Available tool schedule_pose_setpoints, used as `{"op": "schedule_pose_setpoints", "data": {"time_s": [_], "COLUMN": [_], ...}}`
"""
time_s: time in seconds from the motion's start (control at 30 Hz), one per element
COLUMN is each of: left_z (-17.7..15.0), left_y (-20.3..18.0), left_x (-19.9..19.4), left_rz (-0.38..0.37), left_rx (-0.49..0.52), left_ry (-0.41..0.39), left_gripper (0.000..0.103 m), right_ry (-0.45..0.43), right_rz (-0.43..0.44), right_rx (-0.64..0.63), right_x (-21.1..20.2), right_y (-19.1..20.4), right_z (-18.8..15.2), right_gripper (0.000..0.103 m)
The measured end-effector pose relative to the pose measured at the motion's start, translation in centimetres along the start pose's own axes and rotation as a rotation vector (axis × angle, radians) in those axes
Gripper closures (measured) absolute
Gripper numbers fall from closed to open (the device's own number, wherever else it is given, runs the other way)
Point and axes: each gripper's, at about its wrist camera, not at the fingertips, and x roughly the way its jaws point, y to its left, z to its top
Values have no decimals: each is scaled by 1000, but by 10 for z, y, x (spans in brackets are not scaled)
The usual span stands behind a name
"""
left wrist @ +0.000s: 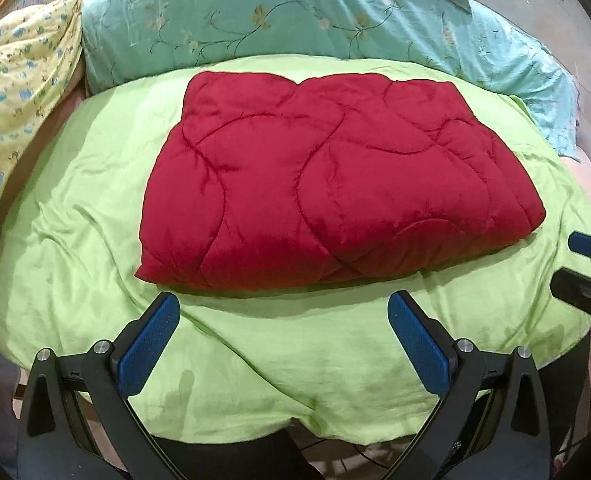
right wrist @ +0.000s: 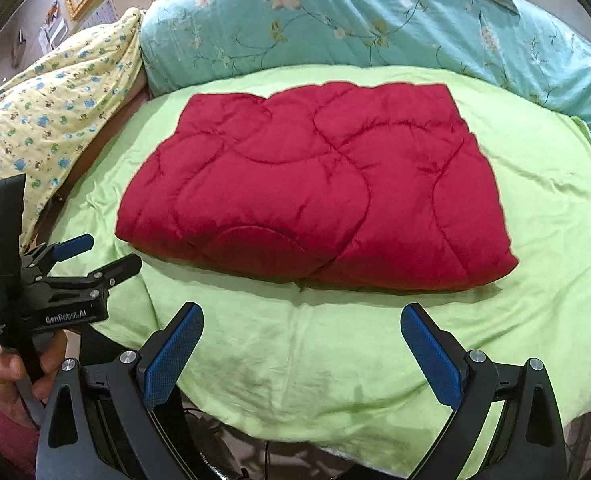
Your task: Fold large clothes
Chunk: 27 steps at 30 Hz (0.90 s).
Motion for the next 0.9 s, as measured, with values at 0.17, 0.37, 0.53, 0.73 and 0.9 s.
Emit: {"op": "schedule_pose_setpoints", "data": {"time_s": [0.17, 0.37, 0.53, 0.73, 0.9], "left_z": [5, 9, 14, 19, 22], "left_y": [6, 6, 8, 11, 11], "left_x": [6, 17, 24, 26, 27], "left_rz": [-6, 25, 35, 41, 39], "left_rx": [-51, -68, -78, -97, -100], "left_ry": [7, 26, 35, 31, 27], "left_gripper": [0, 0, 0, 0, 0], "right_ry": [-13, -10, -2, -14, -27], "right_rz": [-2, -1, -1, 7, 14], "right_rx": [19, 27, 36, 47, 51], "right_x": [2, 16, 29, 38, 40], "right_y": [-1, 0, -2, -4, -4], "right_z": [6, 11, 18, 30, 37], "right_gripper": [3, 3, 3, 3, 3]}}
